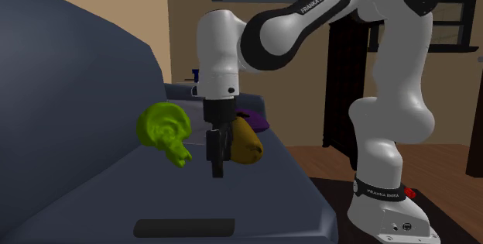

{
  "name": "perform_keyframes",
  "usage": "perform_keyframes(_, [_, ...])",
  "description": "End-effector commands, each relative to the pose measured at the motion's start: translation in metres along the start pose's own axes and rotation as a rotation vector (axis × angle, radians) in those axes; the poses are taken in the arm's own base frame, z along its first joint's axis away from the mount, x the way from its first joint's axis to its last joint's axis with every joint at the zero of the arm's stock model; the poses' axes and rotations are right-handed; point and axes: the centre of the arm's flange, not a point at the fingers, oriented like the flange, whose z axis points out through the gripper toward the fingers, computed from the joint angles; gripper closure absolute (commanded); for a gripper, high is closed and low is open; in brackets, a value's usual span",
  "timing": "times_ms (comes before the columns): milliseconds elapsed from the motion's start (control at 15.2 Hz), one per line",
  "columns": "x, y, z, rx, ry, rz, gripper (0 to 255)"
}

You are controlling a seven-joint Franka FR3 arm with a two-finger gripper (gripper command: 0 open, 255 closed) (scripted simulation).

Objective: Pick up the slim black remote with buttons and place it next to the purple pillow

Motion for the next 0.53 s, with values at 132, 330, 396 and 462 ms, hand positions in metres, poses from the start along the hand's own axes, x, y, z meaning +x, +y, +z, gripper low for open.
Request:
perform_keyframes(132, [0.019, -0.038, 0.024, 0.026, 0.017, -0.039, 0])
perform_keyframes(330, [0.034, -0.068, 0.041, 0.044, 0.030, -0.068, 0])
perform_keyframes(396, [0.035, -0.070, 0.042, 0.046, 0.031, -0.071, 0])
perform_keyframes(462, [0.035, -0.071, 0.047, 0.046, 0.031, -0.071, 0])
